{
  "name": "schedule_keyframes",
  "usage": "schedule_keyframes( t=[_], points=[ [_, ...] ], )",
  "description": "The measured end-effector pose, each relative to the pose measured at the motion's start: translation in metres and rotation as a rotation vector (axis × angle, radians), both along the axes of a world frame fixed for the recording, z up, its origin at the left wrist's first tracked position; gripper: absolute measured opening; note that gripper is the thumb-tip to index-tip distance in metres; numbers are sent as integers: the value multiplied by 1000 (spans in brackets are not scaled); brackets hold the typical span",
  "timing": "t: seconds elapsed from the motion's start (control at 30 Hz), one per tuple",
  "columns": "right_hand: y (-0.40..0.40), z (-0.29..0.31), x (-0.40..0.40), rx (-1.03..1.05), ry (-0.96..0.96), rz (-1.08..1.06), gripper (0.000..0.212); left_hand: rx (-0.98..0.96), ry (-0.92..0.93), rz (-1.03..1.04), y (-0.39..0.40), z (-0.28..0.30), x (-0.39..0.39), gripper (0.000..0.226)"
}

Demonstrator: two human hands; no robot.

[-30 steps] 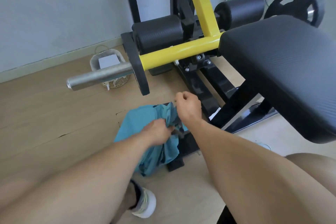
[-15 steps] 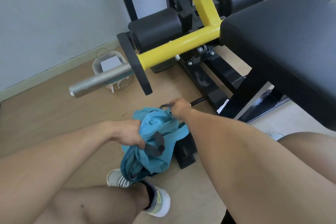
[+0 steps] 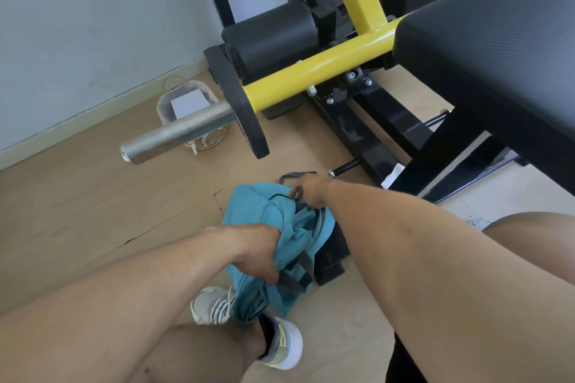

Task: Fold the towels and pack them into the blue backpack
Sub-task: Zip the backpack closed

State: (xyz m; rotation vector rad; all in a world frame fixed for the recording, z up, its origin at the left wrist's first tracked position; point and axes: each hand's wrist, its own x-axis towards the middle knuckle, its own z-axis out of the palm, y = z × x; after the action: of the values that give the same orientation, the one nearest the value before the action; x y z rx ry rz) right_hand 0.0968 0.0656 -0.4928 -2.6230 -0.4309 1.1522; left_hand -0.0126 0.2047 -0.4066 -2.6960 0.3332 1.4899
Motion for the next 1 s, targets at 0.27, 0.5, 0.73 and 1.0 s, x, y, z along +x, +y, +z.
schedule_keyframes(
  t=[0.27, 0.5, 0.73, 1.0],
  points=[
    [5, -1, -1, -98, -78, 17, 37, -29, -2, 0, 3, -2, 6, 38],
    [2, 18, 13, -158, -162, 137, 29, -113, 16, 96, -2, 13, 11, 35],
    [1, 102, 20, -7, -249, 75, 26, -363, -128, 244, -23, 56, 22, 12],
    [16, 196, 16, 24, -336, 38, 31, -721, -399, 583, -46, 104, 8, 68]
  ],
)
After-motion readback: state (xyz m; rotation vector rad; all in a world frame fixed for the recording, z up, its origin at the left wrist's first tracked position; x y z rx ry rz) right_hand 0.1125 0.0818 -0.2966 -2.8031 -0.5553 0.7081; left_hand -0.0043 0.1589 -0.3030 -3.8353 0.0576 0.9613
